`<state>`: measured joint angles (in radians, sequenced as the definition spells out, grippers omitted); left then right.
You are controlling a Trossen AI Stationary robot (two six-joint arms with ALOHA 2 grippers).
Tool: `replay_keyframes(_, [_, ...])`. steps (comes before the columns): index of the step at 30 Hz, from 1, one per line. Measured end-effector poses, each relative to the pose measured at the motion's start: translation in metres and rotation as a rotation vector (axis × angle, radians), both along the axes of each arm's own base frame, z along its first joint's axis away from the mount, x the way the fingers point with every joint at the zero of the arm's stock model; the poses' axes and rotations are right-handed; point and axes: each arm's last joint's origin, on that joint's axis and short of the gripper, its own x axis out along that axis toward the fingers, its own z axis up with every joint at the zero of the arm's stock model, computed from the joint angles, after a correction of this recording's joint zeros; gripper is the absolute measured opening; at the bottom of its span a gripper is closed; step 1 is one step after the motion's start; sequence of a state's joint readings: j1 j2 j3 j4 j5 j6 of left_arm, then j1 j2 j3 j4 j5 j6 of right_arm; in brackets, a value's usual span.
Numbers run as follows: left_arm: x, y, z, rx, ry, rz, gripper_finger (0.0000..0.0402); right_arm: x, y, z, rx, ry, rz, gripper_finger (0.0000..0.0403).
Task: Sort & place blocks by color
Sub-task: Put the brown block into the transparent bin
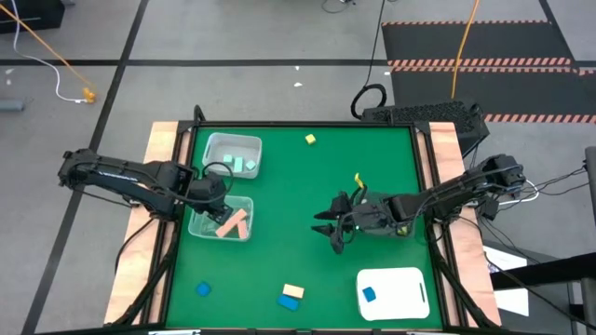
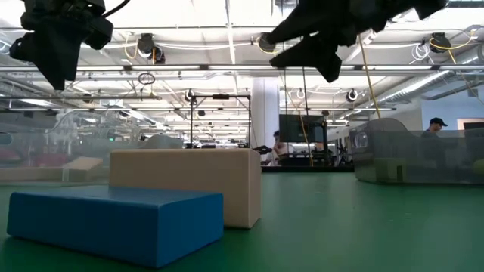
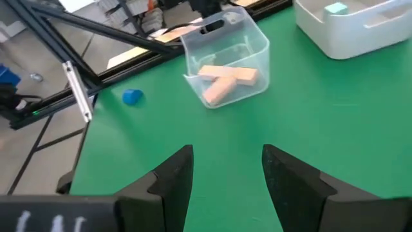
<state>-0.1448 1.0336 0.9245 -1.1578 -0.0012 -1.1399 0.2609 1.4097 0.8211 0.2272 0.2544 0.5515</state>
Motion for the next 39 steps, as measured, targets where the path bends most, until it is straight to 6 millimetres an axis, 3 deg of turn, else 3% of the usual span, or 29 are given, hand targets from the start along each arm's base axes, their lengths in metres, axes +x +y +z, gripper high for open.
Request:
replay_keyframes(10, [0.002,0.0,0.001,-0.002,-0.026,-0.005,0.019,0.013,0.02,0.036,-0.011,-0.067,0.06,0.0176])
replay_keyframes(18, [0.015,-0.001,0.006,0.035,-0.169,-0.065,0.0191,0.041,0.053,0.037,0.009,-0.064,0.114,0.0176])
replay_keyframes(23, [0.021,-0.005,0.009,0.032,-0.246,-0.087,0.0191,0.058,0.072,0.022,-0.016,-0.026,0.117,0.0176])
replay_keyframes(28, [0.024,-0.022,0.013,-0.006,-0.32,-0.133,0.0191,0.07,0.092,0.003,0.079,0.02,0.105,0.0176])
replay_keyframes(39, [0.022,-0.067,0.026,-0.032,-0.527,-0.305,0.0191,0.072,0.143,-0.036,0.14,0.048,0.07,0.0176])
